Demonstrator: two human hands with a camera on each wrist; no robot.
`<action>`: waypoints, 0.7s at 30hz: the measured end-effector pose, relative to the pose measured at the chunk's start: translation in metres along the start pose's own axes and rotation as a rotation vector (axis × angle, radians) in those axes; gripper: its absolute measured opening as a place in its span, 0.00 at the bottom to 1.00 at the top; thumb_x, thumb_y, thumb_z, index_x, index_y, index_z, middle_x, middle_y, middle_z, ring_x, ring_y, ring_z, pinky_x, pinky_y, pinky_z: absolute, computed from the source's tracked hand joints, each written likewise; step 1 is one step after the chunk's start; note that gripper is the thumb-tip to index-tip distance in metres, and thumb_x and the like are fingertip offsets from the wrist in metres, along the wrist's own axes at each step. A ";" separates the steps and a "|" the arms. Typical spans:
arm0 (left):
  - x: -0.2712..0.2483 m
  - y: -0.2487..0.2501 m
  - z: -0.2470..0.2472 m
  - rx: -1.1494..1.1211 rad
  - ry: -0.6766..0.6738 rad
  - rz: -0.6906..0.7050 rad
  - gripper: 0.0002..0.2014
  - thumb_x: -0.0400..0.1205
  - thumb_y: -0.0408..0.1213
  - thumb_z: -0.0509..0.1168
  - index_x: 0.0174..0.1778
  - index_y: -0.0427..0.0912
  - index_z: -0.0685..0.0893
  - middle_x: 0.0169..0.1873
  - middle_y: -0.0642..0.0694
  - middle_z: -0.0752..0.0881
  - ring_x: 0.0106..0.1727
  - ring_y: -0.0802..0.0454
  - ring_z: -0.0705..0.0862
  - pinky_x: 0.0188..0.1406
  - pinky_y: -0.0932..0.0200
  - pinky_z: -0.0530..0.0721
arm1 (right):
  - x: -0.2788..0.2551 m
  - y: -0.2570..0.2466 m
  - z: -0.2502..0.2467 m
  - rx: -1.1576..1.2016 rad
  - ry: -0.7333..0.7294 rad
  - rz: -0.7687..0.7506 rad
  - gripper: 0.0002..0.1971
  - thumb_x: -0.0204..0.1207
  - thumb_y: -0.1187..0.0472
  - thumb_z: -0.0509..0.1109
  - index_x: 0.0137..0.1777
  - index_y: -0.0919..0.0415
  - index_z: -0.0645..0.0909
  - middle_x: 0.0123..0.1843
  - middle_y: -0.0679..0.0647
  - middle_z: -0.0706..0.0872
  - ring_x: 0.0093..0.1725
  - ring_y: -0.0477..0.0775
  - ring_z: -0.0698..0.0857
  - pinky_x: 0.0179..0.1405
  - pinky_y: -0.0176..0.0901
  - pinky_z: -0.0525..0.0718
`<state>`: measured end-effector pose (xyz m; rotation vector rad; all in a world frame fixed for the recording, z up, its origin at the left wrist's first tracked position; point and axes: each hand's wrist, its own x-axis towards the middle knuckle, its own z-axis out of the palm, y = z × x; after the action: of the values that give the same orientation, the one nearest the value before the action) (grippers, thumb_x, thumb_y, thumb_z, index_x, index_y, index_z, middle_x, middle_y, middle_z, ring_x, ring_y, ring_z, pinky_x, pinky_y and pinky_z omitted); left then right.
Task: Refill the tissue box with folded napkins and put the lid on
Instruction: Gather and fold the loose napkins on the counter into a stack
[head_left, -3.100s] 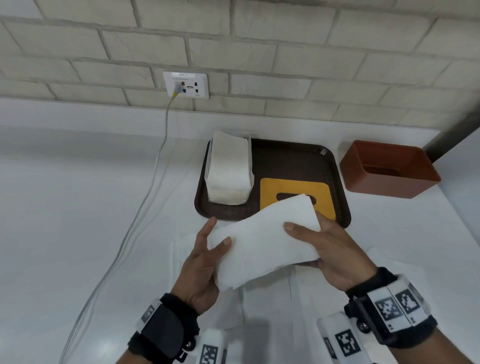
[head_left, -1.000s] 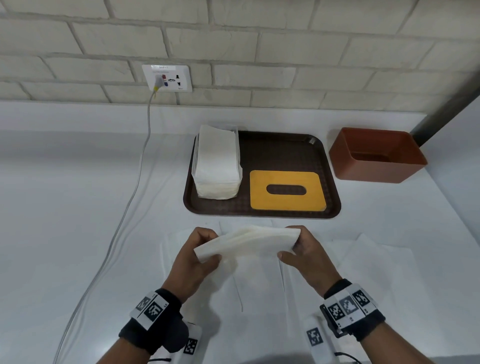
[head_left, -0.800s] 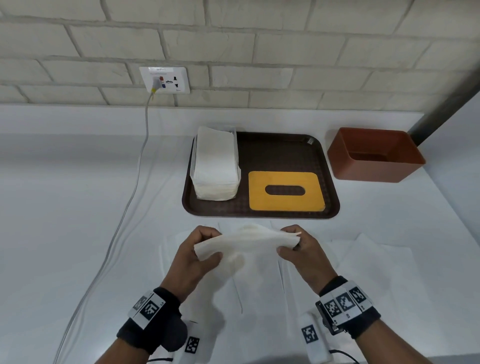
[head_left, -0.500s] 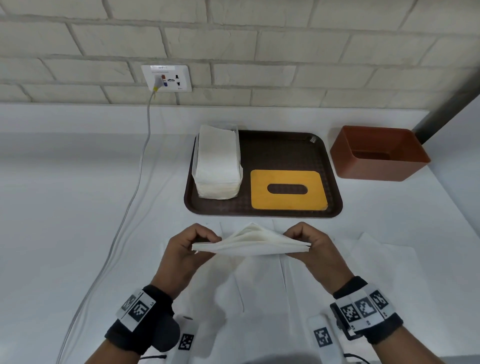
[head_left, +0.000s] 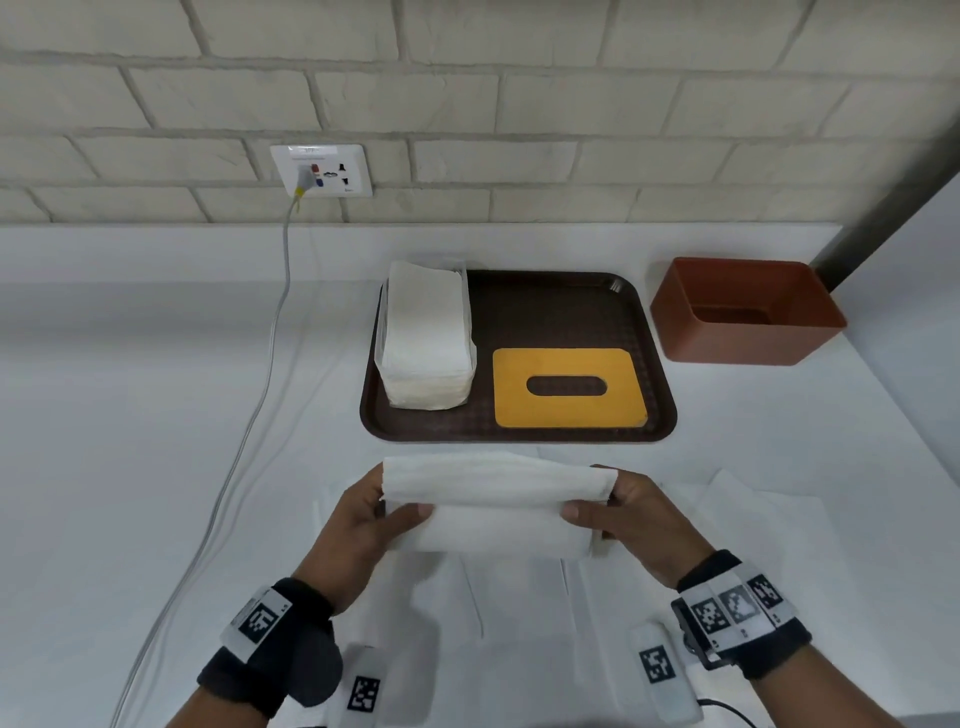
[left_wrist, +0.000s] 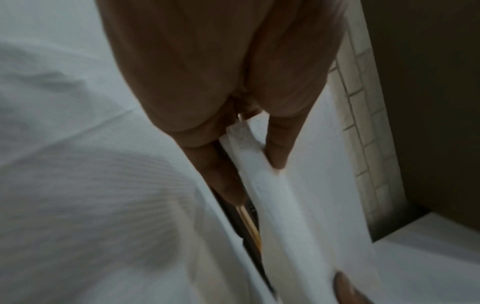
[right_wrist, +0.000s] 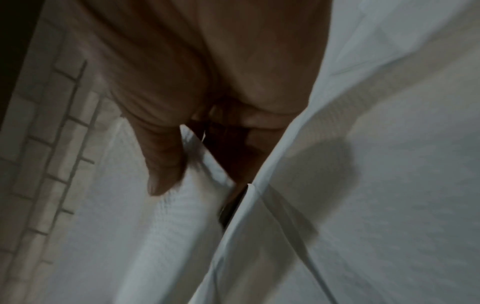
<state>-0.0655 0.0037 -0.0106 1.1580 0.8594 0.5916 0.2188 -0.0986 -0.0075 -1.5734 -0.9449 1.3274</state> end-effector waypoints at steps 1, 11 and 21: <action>0.000 0.004 0.003 -0.069 -0.040 -0.052 0.18 0.82 0.27 0.70 0.68 0.42 0.83 0.62 0.39 0.90 0.63 0.39 0.89 0.58 0.45 0.88 | -0.002 -0.003 -0.001 0.062 -0.032 0.009 0.17 0.72 0.59 0.77 0.62 0.55 0.87 0.59 0.52 0.93 0.60 0.56 0.91 0.60 0.51 0.88; 0.020 0.021 0.035 -0.152 -0.007 -0.234 0.19 0.76 0.31 0.72 0.65 0.39 0.87 0.61 0.38 0.91 0.57 0.43 0.91 0.48 0.52 0.90 | -0.007 -0.018 -0.013 0.280 0.065 0.065 0.17 0.75 0.61 0.74 0.64 0.62 0.87 0.62 0.61 0.91 0.64 0.66 0.88 0.69 0.68 0.80; 0.065 0.050 0.108 -0.051 -0.048 -0.169 0.16 0.85 0.32 0.66 0.65 0.55 0.84 0.56 0.50 0.93 0.55 0.48 0.92 0.41 0.49 0.91 | -0.018 -0.040 -0.074 0.182 0.169 0.004 0.18 0.78 0.57 0.76 0.67 0.48 0.82 0.59 0.52 0.91 0.57 0.57 0.91 0.37 0.48 0.89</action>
<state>0.0616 0.0130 0.0361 1.0383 0.8864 0.4432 0.2879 -0.1106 0.0412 -1.5204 -0.6982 1.2251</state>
